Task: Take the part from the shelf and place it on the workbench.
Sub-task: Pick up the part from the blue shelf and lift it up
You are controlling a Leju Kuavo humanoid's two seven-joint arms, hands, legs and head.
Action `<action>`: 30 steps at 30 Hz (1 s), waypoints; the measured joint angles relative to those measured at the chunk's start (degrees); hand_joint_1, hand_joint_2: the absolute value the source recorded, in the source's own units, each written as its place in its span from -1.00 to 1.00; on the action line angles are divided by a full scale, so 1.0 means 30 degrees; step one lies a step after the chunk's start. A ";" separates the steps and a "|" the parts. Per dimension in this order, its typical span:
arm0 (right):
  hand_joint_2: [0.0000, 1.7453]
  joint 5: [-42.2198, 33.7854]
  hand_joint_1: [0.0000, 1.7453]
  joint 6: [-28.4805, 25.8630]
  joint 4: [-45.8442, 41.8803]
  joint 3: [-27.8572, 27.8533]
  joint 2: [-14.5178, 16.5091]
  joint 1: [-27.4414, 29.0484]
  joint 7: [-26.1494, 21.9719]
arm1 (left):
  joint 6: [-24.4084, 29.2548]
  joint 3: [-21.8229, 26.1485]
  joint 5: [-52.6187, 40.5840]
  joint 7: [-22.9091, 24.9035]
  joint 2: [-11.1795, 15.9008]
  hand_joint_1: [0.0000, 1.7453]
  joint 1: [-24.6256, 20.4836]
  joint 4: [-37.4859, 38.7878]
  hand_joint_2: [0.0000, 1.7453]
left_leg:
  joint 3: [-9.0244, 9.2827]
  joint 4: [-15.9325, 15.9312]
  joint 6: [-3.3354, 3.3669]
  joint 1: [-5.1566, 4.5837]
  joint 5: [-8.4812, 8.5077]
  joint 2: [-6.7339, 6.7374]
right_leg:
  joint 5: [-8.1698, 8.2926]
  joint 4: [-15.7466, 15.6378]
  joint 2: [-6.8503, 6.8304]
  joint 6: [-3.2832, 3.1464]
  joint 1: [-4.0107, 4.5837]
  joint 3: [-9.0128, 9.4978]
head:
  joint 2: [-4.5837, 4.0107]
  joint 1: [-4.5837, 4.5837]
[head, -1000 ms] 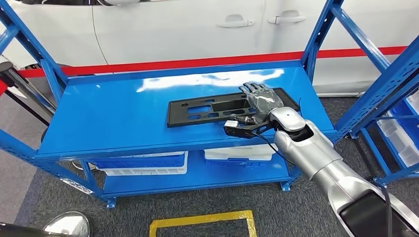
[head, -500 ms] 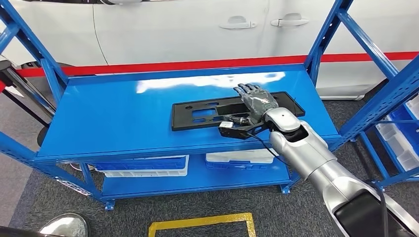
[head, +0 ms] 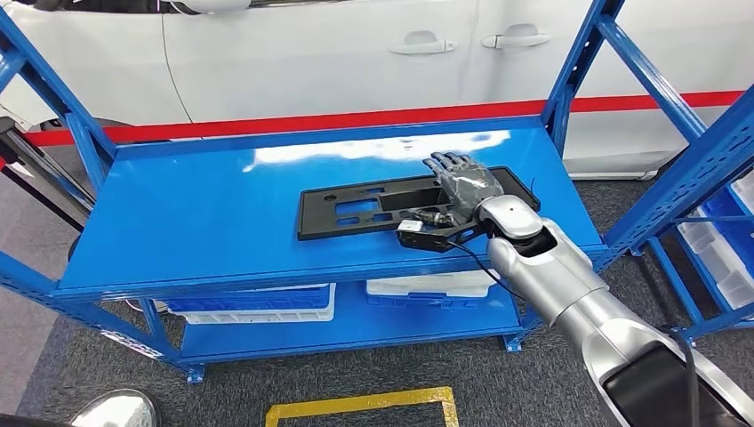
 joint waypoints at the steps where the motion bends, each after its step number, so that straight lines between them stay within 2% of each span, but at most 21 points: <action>1: -1.00 -0.0002 -1.00 -0.0004 0.0002 0.0000 0.0009 -0.0027 -0.0011 | -0.0005 0.0002 0.0000 0.0002 -0.0004 -1.00 0.0007 0.0000 -1.00 | -0.0260 0.0616 -0.0087 0.0015 -0.0395 0.0008 | 0.0021 -0.0062 -0.0008 -0.0107 -0.0051 0.0051 | 0.0000 -0.0002; 4: -1.00 -0.0005 -1.00 -0.0011 0.0025 0.0000 0.0044 -0.0024 -0.0060 | -0.0016 0.0005 0.0013 0.0018 0.0007 -1.00 0.0025 0.0000 -1.00 | -0.1991 0.4095 -0.0292 0.0054 -0.1944 0.0021 | 0.0004 -0.0083 -0.0016 -0.0260 -0.0023 0.0085 | 0.0003 -0.0005; 5: -1.00 -0.0007 -1.00 -0.0011 0.0047 0.0000 0.0047 0.0002 -0.0075 | -0.0018 0.0005 0.0018 0.0027 0.0015 -1.00 0.0027 0.0000 -1.00 | -0.2431 0.4851 -0.0318 0.0057 -0.2062 0.0022 | -0.0011 -0.0067 -0.0017 -0.0272 -0.0007 0.0087 | 0.0002 -0.0005; 6: -1.00 -0.0011 -1.00 -0.0011 0.0067 0.0000 0.0047 0.0021 -0.0086 | -0.0022 0.0005 0.0022 0.0036 0.0015 -1.00 0.0035 0.0000 -1.00 | -0.2530 0.4885 -0.0316 0.0057 -0.1792 0.0023 | -0.0030 -0.0043 -0.0017 -0.0274 -0.0001 0.0091 | 0.0002 -0.0007; 7: -1.00 -0.0020 -1.00 -0.0015 0.0084 0.0000 0.0051 0.0030 -0.0098 | -0.0024 0.0007 0.0024 0.0045 0.0015 -1.00 0.0046 0.0000 -1.00 | -0.2263 0.4193 -0.0283 0.0058 -0.1203 0.0025 | -0.0056 -0.0016 -0.0012 -0.0267 0.0000 0.0107 | 0.0002 -0.0007; 8: -1.00 -0.0033 -1.00 -0.0020 0.0091 0.0000 0.0054 0.0028 -0.0111 | -0.0025 0.0007 0.0025 0.0053 0.0015 -1.00 0.0052 0.0000 -1.00 | -0.1687 0.2903 -0.0223 0.0058 -0.0435 0.0027 | -0.0091 0.0013 -0.0004 -0.0242 -0.0002 0.0133 | 0.0000 -0.0007; 9: -1.00 -0.0045 -1.00 -0.0027 0.0093 0.0000 0.0056 0.0017 -0.0116 | -0.0027 0.0007 0.0027 0.0056 0.0016 -1.00 0.0055 0.0000 -1.00 | -0.1056 0.1598 -0.0147 0.0033 0.0101 0.0022 | -0.0124 0.0035 0.0004 -0.0192 0.0020 0.0147 | 0.0002 -0.0005; 10: -1.00 -0.0058 -1.00 -0.0038 0.0100 0.0000 0.0060 0.0004 -0.0124 | -0.0025 0.0007 0.0029 0.0056 0.0018 -1.00 0.0047 0.0000 -1.00 | -0.0561 0.0549 -0.0057 -0.0005 0.0456 0.0004 | -0.0146 0.0057 0.0014 -0.0128 0.0042 0.0141 | 0.0002 -0.0003; 11: -1.00 -0.0069 -1.00 -0.0046 0.0113 0.0000 0.0066 -0.0001 -0.0137 | -0.0026 0.0007 0.0031 0.0058 0.0020 -1.00 0.0034 0.0000 -1.00 | -0.0277 -0.0071 0.0026 -0.0049 0.0581 -0.0013 | -0.0147 0.0060 0.0017 -0.0042 0.0058 0.0127 | 0.0002 -0.0002; 14: -1.00 -0.0139 -1.00 -0.0058 0.0206 0.0000 0.0140 -0.0005 -0.0226 | -0.0024 0.0007 0.0102 0.0084 0.0020 -1.00 0.0005 0.0000 -1.00 | -0.0167 -0.0411 0.0302 -0.0069 0.0629 -0.0021 | -0.0113 -0.0011 0.0023 0.0259 0.0050 0.0128 | 0.0004 -0.0002; 16: -1.00 -0.0195 -1.00 -0.0071 0.0317 0.0000 0.0182 -0.0060 -0.0281 | -0.0020 0.0011 0.0169 0.0109 0.0004 -1.00 0.0011 0.0000 -1.00 | -0.0049 -0.0654 0.0546 0.0025 0.0772 0.0023 | -0.0574 0.0565 0.0020 0.0414 0.0050 -0.0103 | 0.0002 0.0011; 17: -1.00 -0.0215 -1.00 -0.0080 0.0384 0.0000 0.0184 -0.0080 -0.0290 | -0.0018 0.0013 0.0189 0.0115 -0.0005 -1.00 0.0014 0.0000 -1.00 | -0.0012 -0.0731 0.0635 0.0062 0.0821 0.0042 | -0.1089 0.1413 0.0015 0.0466 0.0030 -0.0482 | 0.0002 0.0018; 19: -1.00 -0.0228 -1.00 -0.0089 0.0530 0.0000 0.0195 -0.0035 -0.0306 | -0.0016 0.0015 0.0213 0.0115 -0.0005 -1.00 0.0012 0.0000 -1.00 | -0.0027 -0.0732 0.0722 0.0033 0.0825 0.0046 | -0.2260 0.3938 0.0009 0.0545 -0.0009 -0.1664 | 0.0002 0.0026; 20: -1.00 -0.0231 -1.00 -0.0091 0.0608 0.0000 0.0200 0.0031 -0.0319 | -0.0016 0.0015 0.0217 0.0113 -0.0002 -1.00 0.0011 0.0000 -1.00 | -0.0031 -0.0712 0.0736 0.0024 0.0814 0.0036 | -0.2553 0.4946 0.0003 0.0579 -0.0032 -0.2153 | 0.0000 0.0026; 21: -1.00 -0.0231 -1.00 -0.0091 0.0685 0.0000 0.0204 0.0090 -0.0335 | -0.0016 0.0015 0.0219 0.0111 0.0002 -1.00 0.0013 0.0000 -1.00 | -0.0032 -0.0677 0.0741 0.0018 0.0796 0.0019 | -0.2464 0.5309 -0.0002 0.0594 -0.0049 -0.2345 | 0.0000 0.0026; 22: -1.00 -0.0231 -1.00 -0.0091 0.0754 0.0000 0.0204 0.0122 -0.0359 | -0.0016 0.0015 0.0217 0.0109 0.0005 -1.00 0.0015 0.0000 -1.00 | -0.0028 -0.0627 0.0728 0.0018 0.0771 -0.0002 | -0.2009 0.4883 -0.0009 0.0584 -0.0058 -0.2158 | 0.0002 0.0026; 24: -1.00 -0.0239 -1.00 -0.0091 0.0869 0.0000 0.0204 0.0110 -0.0426 | -0.0024 0.0015 0.0213 0.0108 0.0007 -1.00 0.0030 0.0000 -1.00 | -0.0027 -0.0488 0.0645 0.0017 0.0669 -0.0032 | -0.0707 0.2436 -0.0023 0.0474 -0.0048 -0.1009 | 0.0002 0.0024; 25: -1.00 -0.0251 -1.00 -0.0091 0.0912 0.0000 0.0217 0.0090 -0.0468 | -0.0029 0.0015 0.0211 0.0106 0.0007 -1.00 0.0026 0.0000 -1.00 | -0.0060 -0.0394 0.0573 -0.0017 0.0610 -0.0037 | -0.0304 0.1264 -0.0026 0.0404 -0.0004 -0.0461 | 0.0002 0.0022; 26: -1.00 -0.0279 -1.00 -0.0095 0.0954 0.0000 0.0233 0.0082 -0.0517 | -0.0035 0.0015 0.0211 0.0100 0.0011 -1.00 0.0021 0.0000 -1.00 | -0.0097 -0.0338 0.0489 -0.0043 0.0575 -0.0035 | -0.0117 0.0496 -0.0022 0.0340 0.0044 -0.0109 | 0.0002 0.0020; 27: -1.00 -0.0310 -1.00 -0.0100 0.0998 0.0000 0.0255 0.0081 -0.0561 | -0.0036 0.0013 0.0213 0.0091 0.0018 -1.00 0.0013 0.0000 -1.00 | -0.0130 -0.0316 0.0404 -0.0069 0.0561 -0.0032 | -0.0139 0.0174 -0.0015 0.0284 0.0096 0.0025 | 0.0004 0.0017; 30: -1.00 -0.0392 -1.00 -0.0129 0.1120 0.0000 0.0326 0.0082 -0.0641 | -0.0038 0.0011 0.0220 0.0058 0.0069 -1.00 -0.0005 0.0000 -1.00 | -0.0196 -0.0218 0.0136 -0.0066 0.0430 -0.0022 | -0.0070 0.0017 -0.0011 0.0062 0.0054 0.0085 | 0.0002 0.0015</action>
